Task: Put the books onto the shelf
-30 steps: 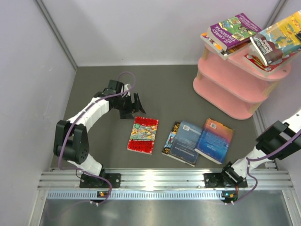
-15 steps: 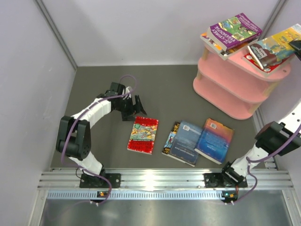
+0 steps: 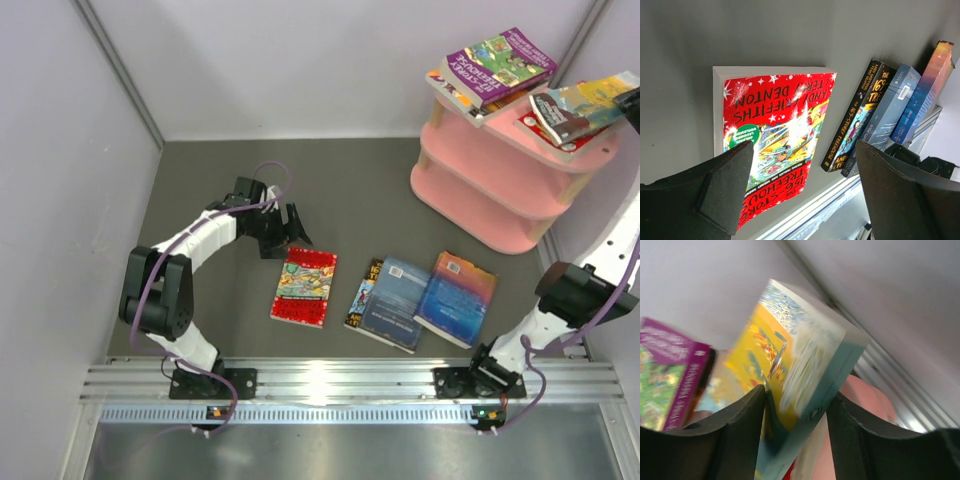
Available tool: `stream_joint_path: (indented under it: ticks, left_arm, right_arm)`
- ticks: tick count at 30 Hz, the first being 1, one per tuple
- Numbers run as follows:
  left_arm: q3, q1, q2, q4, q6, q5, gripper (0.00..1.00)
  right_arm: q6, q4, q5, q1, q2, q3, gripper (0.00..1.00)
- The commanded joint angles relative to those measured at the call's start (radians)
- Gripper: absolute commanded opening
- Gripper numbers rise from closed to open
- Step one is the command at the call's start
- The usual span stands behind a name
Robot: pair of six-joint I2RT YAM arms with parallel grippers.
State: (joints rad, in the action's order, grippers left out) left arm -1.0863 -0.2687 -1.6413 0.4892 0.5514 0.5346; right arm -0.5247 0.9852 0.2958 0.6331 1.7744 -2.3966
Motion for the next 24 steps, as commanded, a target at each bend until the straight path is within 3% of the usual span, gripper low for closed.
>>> stream_joint_path:
  ticks: [1, 5, 14, 24]
  left_arm:
    - [-0.034, 0.005, -0.003, -0.026, -0.004, 0.007, 0.88]
    - [-0.034, 0.005, -0.003, -0.024, -0.001, 0.005, 0.87]
    - [-0.064, 0.005, -0.02, -0.003, -0.016, 0.007, 0.87]
    - [-0.107, 0.005, -0.045, 0.023, -0.028, 0.018, 0.88]
  right_arm:
    - [0.216, 0.115, -0.211, -0.019, 0.057, 0.011, 0.54]
    - [0.216, 0.128, -0.267, -0.016, 0.051, 0.001, 0.67]
    - [0.201, 0.142, -0.348, 0.004, 0.013, -0.061, 0.75]
    - [0.118, -0.086, 0.06, 0.005, -0.124, -0.038, 0.82]
